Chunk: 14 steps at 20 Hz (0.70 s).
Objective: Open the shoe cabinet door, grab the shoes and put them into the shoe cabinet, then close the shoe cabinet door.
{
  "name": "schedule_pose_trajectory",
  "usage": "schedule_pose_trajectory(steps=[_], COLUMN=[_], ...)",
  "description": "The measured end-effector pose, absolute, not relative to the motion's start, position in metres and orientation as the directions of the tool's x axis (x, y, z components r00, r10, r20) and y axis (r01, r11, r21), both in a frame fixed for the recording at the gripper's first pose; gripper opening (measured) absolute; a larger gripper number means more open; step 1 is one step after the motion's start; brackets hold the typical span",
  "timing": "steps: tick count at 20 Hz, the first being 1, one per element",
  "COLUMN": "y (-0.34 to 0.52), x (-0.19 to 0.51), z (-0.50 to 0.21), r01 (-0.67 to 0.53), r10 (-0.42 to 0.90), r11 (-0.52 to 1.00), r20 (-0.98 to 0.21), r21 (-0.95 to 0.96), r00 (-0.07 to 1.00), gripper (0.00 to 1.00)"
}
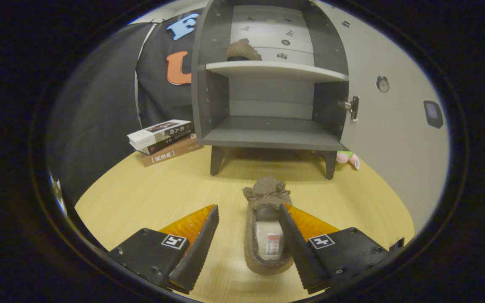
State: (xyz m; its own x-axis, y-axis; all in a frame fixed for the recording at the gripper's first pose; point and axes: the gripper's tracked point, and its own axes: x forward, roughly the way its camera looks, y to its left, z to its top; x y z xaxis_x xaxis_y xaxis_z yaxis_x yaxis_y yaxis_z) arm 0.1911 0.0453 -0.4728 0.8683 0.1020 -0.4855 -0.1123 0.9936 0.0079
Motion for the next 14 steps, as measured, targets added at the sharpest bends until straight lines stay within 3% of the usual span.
schedule_pose_trajectory(steps=[2, 3, 5, 6, 8, 9, 14], y=[0.051, 0.051, 0.054, 0.046, 0.045, 0.043, 0.029], x=[0.201, 0.207, 0.22, 0.232, 0.229, 0.228, 0.21], z=[-0.488, -0.501, -0.518, -0.522, -0.524, -0.519, -0.494], r01=[-0.116, -0.118, -0.13, -0.118, -0.121, -0.129, -0.146], r10=[0.121, 0.127, 0.148, 0.126, 0.171, 0.182, 0.178], r11=[0.992, 0.992, 0.989, 0.992, 0.985, 0.982, 0.984], r20=[-0.519, -0.544, -0.565, -0.556, -0.54, -0.522, -0.457], r21=[0.041, 0.051, 0.072, 0.051, 0.127, 0.137, 0.103], r00=[0.846, 0.829, 0.812, 0.822, 0.824, 0.833, 0.872], gripper=[0.81, 0.66, 0.54, 0.53, 0.16, 0.1, 0.08])
